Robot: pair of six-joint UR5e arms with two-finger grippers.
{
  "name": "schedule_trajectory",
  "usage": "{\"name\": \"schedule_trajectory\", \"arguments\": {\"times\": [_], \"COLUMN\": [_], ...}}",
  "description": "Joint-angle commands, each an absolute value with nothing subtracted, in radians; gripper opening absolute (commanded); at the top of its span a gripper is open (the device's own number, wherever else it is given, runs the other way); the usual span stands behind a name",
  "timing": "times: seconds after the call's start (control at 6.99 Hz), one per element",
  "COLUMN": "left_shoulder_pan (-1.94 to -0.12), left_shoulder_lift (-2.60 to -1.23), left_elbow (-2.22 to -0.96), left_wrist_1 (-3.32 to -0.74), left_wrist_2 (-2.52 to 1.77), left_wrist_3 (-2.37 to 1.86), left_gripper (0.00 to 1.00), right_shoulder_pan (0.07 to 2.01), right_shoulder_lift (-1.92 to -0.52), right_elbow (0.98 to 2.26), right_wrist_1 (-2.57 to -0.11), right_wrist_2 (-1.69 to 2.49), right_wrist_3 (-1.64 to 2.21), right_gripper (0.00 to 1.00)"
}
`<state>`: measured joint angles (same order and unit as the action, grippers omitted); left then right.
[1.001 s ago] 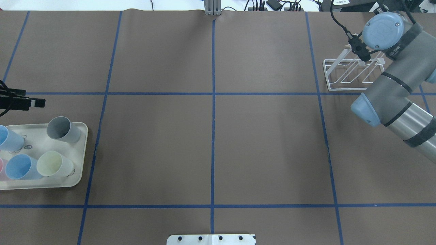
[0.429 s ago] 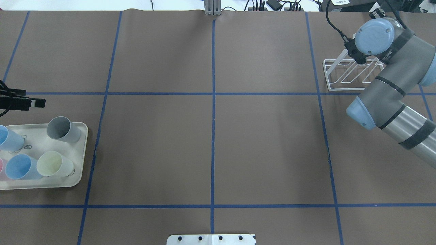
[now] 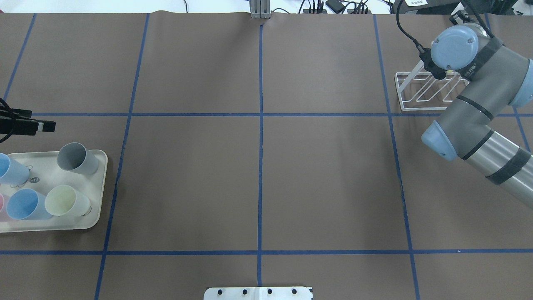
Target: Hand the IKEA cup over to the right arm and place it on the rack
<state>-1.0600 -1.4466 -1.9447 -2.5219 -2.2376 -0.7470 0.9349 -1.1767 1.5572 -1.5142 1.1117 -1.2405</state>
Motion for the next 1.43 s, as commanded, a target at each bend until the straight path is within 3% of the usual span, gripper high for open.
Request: {"name": "schedule_trajectory", "arguments": {"times": [0.0,0.14,0.86,1.29], "left_shoulder_pan": [-1.06,-1.063,-1.039,-0.904], "left_shoulder_lift": [-1.445,-1.443,-1.353,-1.354], "left_elbow": [-1.945,-1.945,-1.922,-1.911], "left_wrist_1": [-2.52,-2.517,-2.519,-2.517], "left_wrist_2": [-2.237,-2.234,-2.043,-1.95], "left_wrist_3": [-0.739,-0.732,-0.617,-0.673], "left_gripper": [1.0,1.0,1.0,1.0], "right_shoulder_pan": [0.936,0.936,0.936,0.931], "right_shoulder_lift": [-1.161,-1.151,-1.169,-1.17], "right_elbow": [1.587,1.623,1.859,1.95], "right_wrist_1": [-1.514,-1.517,-1.514,-1.474], "right_wrist_2": [1.121,1.162,1.643,1.843], "right_wrist_3": [-1.223,-1.113,-0.42,-0.079], "right_gripper": [0.93,0.97,0.99,0.99]}}
